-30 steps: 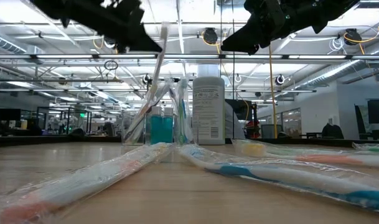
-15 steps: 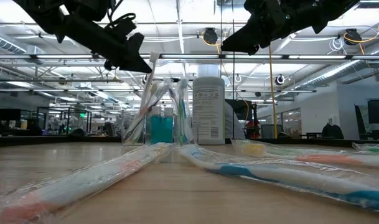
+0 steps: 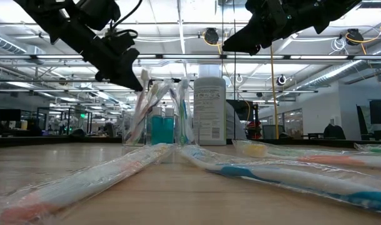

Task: Pick & Place toothbrushing station
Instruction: Put the orange toothbrush into the transparent organizer

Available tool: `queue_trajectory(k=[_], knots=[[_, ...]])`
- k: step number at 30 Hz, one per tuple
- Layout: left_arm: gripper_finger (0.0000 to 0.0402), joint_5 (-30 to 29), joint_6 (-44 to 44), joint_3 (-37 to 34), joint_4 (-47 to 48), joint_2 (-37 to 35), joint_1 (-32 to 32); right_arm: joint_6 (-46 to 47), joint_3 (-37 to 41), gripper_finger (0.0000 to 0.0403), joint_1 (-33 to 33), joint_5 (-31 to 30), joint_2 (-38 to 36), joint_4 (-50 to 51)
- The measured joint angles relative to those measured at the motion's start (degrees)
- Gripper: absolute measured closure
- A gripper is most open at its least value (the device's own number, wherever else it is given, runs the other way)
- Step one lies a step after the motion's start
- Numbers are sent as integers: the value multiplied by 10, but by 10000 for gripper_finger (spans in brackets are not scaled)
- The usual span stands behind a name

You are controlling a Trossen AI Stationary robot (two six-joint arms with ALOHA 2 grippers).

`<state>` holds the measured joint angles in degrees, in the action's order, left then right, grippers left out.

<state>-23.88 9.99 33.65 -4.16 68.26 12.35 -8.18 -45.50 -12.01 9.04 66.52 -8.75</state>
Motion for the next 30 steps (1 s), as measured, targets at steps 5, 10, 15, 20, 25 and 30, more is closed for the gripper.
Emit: queue_trajectory(k=[5,10,15,20,25,30], knots=[[388,0,27,0,22,0,-1,0,0,268,0,0,0,0],[396,0,24,0,19,0,-1,0,0,268,0,0,0,0],[390,0,23,0,19,0,-1,0,0,268,0,0,0,0],[387,0,22,0,19,0,-1,0,0,268,0,0,0,0],[397,0,22,0,31,0,-1,0,0,268,0,0,0,0],[371,6,-13,0,38,0,-1,0,0,268,0,0,0,0]])
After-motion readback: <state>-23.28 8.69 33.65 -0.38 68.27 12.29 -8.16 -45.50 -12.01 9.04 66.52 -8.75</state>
